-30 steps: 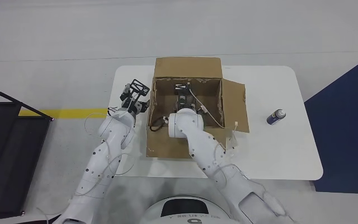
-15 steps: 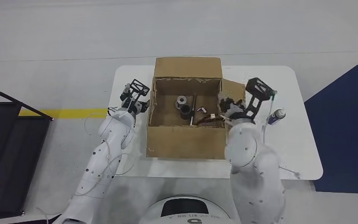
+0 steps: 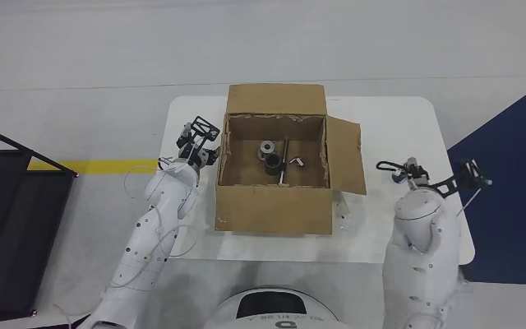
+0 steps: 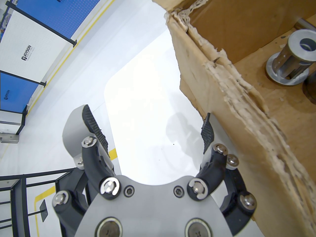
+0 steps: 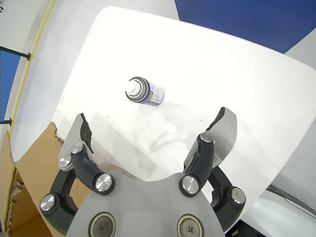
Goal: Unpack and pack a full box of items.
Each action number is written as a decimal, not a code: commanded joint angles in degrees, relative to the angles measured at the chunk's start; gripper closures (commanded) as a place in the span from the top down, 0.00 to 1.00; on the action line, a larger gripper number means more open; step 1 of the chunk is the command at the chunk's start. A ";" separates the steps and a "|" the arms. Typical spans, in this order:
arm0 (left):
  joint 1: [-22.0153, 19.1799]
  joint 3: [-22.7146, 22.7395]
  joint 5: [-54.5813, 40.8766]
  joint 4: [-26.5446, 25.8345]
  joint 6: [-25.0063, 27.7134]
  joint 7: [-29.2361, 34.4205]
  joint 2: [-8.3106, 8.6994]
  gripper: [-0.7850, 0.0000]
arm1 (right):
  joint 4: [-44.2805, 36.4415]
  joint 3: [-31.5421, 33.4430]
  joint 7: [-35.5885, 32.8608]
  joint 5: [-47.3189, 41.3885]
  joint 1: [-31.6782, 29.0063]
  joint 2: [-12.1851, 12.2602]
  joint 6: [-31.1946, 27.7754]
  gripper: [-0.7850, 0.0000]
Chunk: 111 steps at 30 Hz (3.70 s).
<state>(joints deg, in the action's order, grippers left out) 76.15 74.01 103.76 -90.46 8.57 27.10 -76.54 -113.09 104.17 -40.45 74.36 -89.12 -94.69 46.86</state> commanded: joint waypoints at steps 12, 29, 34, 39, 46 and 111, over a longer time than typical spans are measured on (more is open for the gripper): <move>0.00 0.00 0.00 0.00 0.00 0.00 0.00 1.00 | 14.34 1.66 2.59 3.91 9.94 1.01 -1.74 0.81; 0.00 0.00 0.00 0.00 0.00 0.00 0.00 1.00 | 27.30 0.63 1.10 13.66 17.48 2.04 0.00 0.46; 0.00 0.00 0.00 0.00 0.00 0.00 0.00 1.00 | 26.95 0.69 -0.47 13.44 17.45 2.12 -0.58 0.14; 0.00 0.00 0.00 0.00 0.00 0.00 0.00 1.00 | 22.84 0.92 0.24 11.63 15.25 2.01 -0.83 0.00; 0.00 0.00 0.00 0.00 0.00 0.00 0.00 1.00 | 11.10 -0.65 3.51 7.28 8.43 1.37 -1.17 0.00; 0.00 0.00 0.00 0.00 0.00 0.00 0.00 1.00 | 42.34 -41.90 2.86 15.69 26.94 -8.02 11.14 1.00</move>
<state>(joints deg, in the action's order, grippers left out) 76.15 74.01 103.76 -90.46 8.57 27.10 -76.54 -70.11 62.11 -37.82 90.39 -61.97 -102.59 58.00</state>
